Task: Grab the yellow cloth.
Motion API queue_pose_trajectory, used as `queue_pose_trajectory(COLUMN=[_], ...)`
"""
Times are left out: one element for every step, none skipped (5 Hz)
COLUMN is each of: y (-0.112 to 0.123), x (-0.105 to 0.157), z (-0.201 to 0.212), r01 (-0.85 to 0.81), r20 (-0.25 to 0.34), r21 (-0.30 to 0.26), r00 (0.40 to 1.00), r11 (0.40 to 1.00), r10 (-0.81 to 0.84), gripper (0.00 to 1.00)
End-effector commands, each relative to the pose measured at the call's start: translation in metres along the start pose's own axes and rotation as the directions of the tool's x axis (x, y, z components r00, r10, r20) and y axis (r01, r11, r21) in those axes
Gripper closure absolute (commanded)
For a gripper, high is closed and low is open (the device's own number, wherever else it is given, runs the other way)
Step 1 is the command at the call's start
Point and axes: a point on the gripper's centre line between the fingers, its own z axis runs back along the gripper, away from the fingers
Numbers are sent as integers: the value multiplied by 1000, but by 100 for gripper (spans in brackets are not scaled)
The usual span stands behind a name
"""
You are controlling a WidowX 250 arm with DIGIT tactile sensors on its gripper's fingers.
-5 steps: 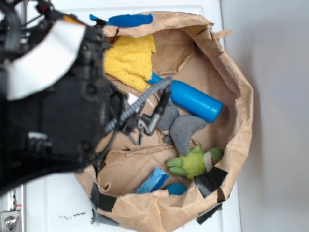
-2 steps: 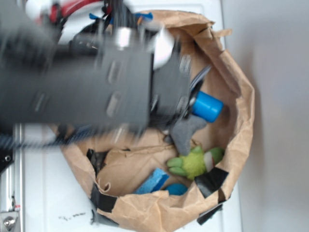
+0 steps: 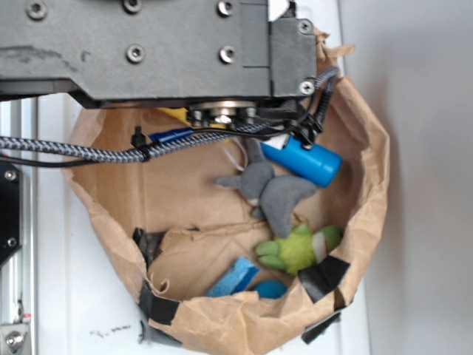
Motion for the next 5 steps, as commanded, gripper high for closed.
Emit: queue_pose_trajectory(y=[10,14,14,14,14], x=[-5,-7,-7,-7,-7], z=[-13,-7,-7,-7,-7], r01=[-124,-103,-103,-103,-103], r20=[-28,-66,-66,-66,-66], r21=[-34,-83,-83,-83,-83], r00=[992,993,993,993,993], r11=[992,991,991,991,991], r10=[123,97,97,97,97], gripper=[0,0,0,0,0])
